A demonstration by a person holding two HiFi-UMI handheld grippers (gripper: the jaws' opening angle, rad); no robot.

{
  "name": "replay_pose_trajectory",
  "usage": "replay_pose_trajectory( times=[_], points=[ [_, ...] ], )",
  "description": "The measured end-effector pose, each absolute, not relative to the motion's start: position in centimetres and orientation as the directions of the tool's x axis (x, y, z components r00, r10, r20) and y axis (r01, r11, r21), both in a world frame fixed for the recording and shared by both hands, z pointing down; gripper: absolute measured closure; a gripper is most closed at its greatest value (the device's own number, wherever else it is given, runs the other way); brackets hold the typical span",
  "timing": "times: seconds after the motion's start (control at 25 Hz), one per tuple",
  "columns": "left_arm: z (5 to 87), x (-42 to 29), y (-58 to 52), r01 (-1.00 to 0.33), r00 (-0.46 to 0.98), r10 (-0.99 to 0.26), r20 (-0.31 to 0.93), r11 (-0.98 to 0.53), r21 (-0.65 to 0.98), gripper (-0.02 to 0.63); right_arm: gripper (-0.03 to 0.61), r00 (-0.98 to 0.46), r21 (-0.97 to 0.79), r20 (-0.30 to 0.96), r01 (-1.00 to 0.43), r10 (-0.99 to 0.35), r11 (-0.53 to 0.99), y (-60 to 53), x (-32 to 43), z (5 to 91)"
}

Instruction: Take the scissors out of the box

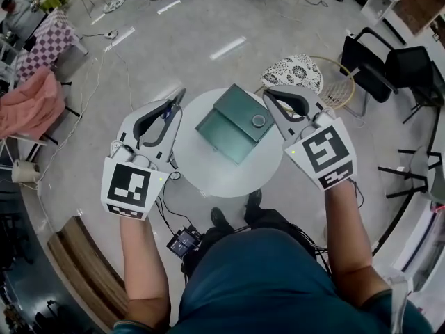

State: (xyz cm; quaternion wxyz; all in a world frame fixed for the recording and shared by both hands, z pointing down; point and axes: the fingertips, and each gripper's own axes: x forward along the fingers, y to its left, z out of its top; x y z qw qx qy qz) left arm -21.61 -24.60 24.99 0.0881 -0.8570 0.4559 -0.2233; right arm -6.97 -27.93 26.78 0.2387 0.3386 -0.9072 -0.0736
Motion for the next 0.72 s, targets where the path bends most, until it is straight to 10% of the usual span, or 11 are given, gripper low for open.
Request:
replay_pose_trajectory(
  times=[0.72],
  points=[
    [18.8,-20.1,-19.6,-0.747,0.525,-0.819,0.23,-0.573,-0.336,0.538,0.541,-0.686,0.349,0.322,-0.554,-0.652,0.756,-24.6,-8.1,21.2]
  ],
)
